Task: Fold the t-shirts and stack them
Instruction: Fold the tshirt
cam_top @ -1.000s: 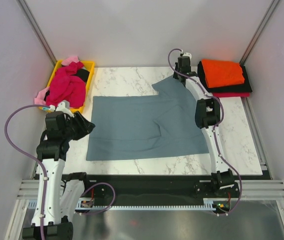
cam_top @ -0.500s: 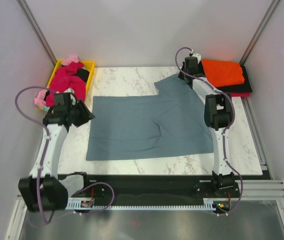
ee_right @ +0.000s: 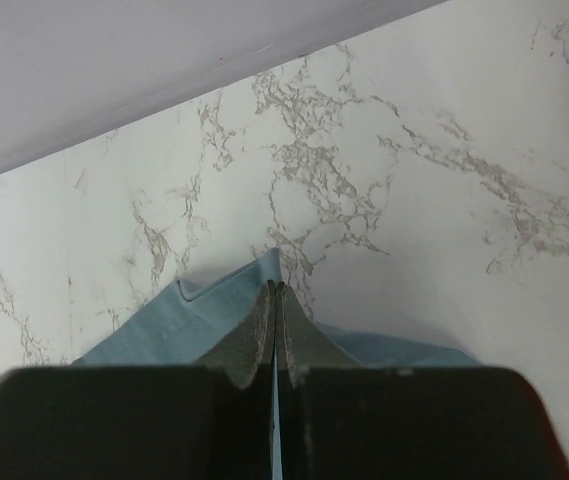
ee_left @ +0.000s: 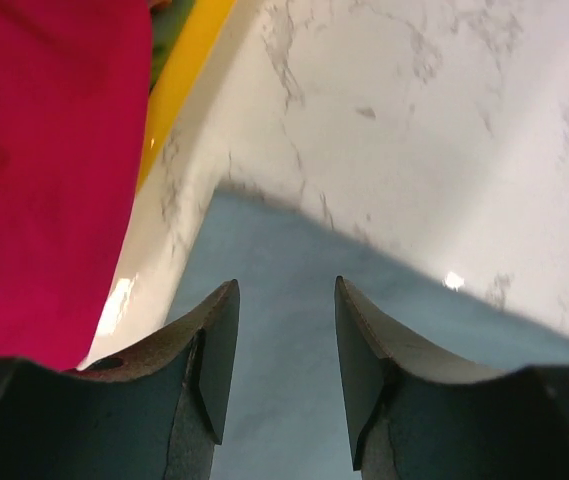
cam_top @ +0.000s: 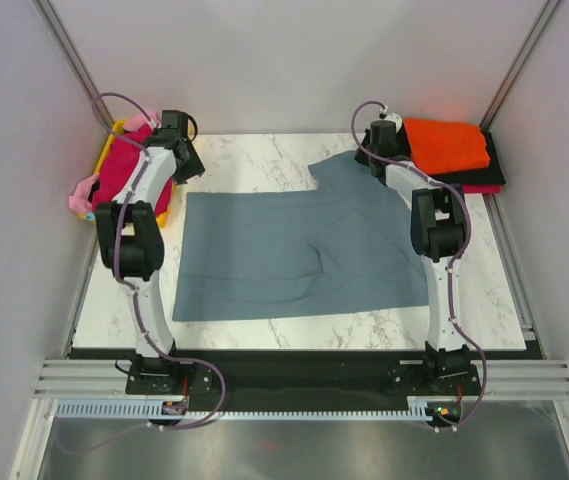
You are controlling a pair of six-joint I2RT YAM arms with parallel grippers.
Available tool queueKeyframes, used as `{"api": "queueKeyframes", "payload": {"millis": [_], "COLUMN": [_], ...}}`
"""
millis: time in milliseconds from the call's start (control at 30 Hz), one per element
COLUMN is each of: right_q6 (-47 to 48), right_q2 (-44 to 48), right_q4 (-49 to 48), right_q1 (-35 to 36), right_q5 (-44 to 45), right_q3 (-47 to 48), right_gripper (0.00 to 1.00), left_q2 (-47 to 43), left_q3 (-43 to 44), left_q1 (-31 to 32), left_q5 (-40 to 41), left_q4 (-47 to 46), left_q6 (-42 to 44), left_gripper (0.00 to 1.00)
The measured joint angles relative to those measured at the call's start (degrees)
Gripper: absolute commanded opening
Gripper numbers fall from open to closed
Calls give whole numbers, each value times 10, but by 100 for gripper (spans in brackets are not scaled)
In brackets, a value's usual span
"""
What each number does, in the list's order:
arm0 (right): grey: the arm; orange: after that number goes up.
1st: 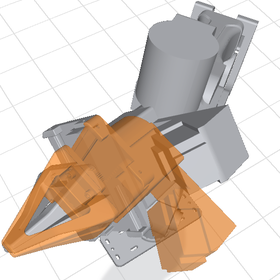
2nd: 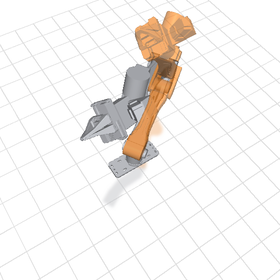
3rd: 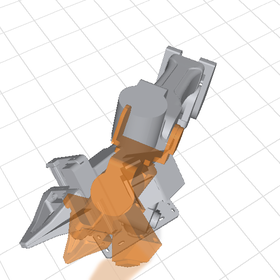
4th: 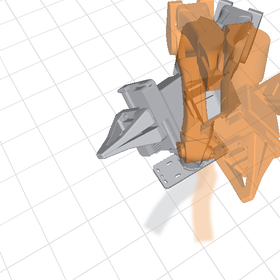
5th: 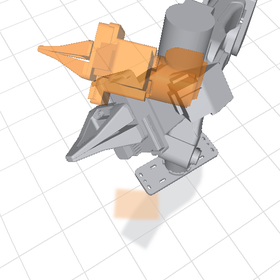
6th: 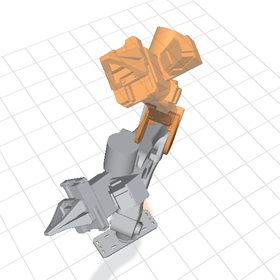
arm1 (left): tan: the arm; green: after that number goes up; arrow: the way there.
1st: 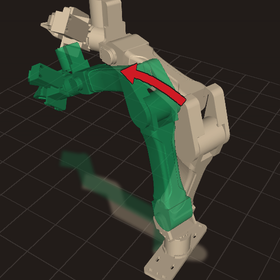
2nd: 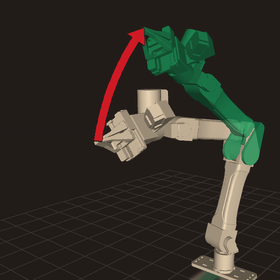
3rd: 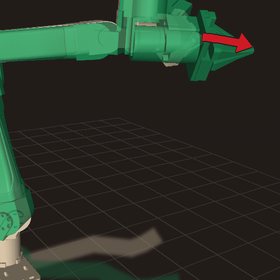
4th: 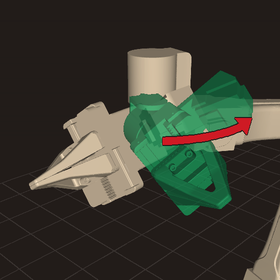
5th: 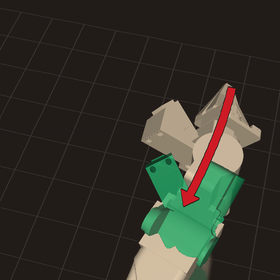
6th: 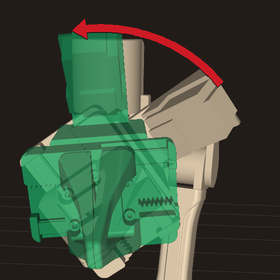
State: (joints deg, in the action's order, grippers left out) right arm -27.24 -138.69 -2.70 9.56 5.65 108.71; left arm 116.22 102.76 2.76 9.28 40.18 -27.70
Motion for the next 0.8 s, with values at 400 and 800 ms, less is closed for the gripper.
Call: {"api": "queueKeyframes", "payload": {"millis": [400, 800], "right_q6": [-37, -45], "right_q2": [9, 9], "right_q4": [-31, -38], "right_q1": [0, 0], "right_q5": [-42, -69], "right_q3": [-11, -11], "right_gripper": [0, 0], "left_q2": [181, 222], "left_q3": [135, 166], "left_q1": [-1, 3], "left_q5": [35, 64], "left_q4": [58, 60], "left_q6": [-15, -40], "left_gripper": [53, 52]}}
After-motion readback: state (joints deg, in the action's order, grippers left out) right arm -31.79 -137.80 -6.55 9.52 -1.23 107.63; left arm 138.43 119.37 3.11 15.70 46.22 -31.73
